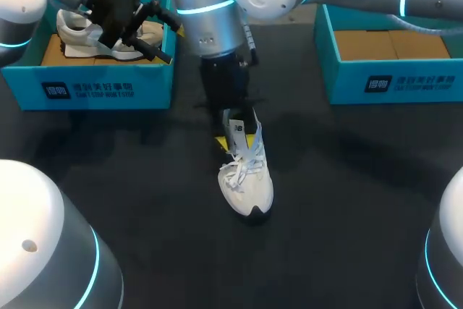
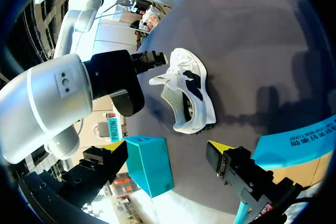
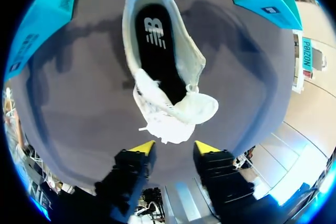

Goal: Take the shoe out of the shoebox, open the shoe tongue, remove and reinsert the insole, then place the shoe into the shoebox

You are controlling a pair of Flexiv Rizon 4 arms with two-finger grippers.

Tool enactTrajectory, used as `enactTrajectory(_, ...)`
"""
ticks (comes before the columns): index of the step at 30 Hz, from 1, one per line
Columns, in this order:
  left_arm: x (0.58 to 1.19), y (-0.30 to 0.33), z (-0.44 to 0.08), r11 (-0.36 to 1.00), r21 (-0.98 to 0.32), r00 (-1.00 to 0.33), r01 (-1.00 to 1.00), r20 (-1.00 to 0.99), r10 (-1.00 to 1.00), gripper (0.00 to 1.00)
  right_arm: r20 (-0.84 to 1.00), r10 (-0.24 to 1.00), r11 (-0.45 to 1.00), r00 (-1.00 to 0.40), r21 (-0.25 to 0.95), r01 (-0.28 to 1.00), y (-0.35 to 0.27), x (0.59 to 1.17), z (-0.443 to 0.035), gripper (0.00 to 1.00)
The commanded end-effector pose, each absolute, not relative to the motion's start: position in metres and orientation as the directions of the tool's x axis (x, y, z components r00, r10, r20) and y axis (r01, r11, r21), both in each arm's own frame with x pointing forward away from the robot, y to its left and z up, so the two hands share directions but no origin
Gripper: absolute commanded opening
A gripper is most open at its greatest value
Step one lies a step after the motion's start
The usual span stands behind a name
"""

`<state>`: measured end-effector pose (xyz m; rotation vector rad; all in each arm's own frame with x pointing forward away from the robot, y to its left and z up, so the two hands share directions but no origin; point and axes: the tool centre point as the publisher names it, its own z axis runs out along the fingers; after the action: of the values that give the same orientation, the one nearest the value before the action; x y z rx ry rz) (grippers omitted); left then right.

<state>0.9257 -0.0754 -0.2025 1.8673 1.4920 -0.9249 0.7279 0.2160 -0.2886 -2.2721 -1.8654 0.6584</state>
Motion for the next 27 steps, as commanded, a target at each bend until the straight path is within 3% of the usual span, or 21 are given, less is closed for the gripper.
enactTrajectory(1, 0.925, -0.075, -0.202, -0.214, 0.013, 0.139, 0.977, -0.800, 0.584, 1.00, -0.239, 0.960, -0.229, 0.148, -0.362, 0.903, 0.208, 0.728, -0.289, 0.31)
enactTrajectory(16, 0.925, -0.075, -0.202, -0.214, 0.013, 0.139, 0.977, -0.800, 0.584, 1.00, -0.212, 0.977, -0.090, 0.014, -0.355, 0.931, 0.212, 0.773, -0.296, 0.31)
enactTrajectory(27, 0.925, -0.075, -0.202, -0.214, 0.013, 0.139, 0.977, -0.800, 0.584, 1.00, -0.178, 0.984, -0.054, -0.008, -0.341, 0.938, 0.211, 0.798, -0.308, 0.31)
